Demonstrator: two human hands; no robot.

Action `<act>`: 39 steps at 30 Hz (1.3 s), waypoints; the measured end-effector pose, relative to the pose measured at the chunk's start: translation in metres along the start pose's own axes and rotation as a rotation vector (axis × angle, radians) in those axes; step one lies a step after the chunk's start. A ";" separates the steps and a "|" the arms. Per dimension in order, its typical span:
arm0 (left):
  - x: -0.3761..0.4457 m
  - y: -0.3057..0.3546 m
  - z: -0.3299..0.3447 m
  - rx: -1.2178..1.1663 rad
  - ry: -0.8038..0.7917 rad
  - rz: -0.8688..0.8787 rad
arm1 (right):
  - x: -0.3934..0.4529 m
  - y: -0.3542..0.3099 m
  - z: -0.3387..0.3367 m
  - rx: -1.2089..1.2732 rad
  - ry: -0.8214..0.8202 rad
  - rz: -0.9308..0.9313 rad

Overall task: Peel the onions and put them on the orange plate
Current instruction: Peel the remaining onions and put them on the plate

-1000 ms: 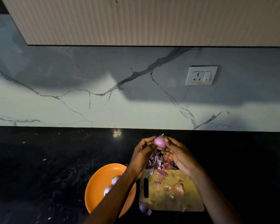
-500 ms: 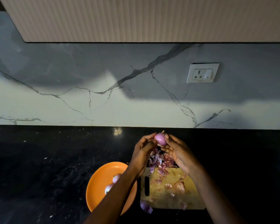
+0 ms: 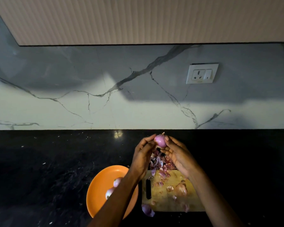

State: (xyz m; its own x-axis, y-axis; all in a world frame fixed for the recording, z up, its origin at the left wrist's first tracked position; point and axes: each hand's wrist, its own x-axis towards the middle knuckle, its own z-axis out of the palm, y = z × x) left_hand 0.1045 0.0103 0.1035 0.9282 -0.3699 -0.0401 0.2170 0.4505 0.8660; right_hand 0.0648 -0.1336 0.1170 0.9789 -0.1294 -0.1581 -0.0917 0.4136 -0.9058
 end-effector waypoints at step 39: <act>0.011 0.004 -0.005 0.510 -0.027 0.327 | -0.011 -0.007 -0.004 0.176 0.022 0.096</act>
State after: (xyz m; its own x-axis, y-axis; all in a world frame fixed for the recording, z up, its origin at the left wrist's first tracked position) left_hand 0.1171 0.0123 0.1040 0.9129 -0.3015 0.2752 -0.2567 0.1002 0.9613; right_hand 0.0543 -0.1385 0.1237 0.9627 -0.1005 -0.2511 -0.1494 0.5763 -0.8035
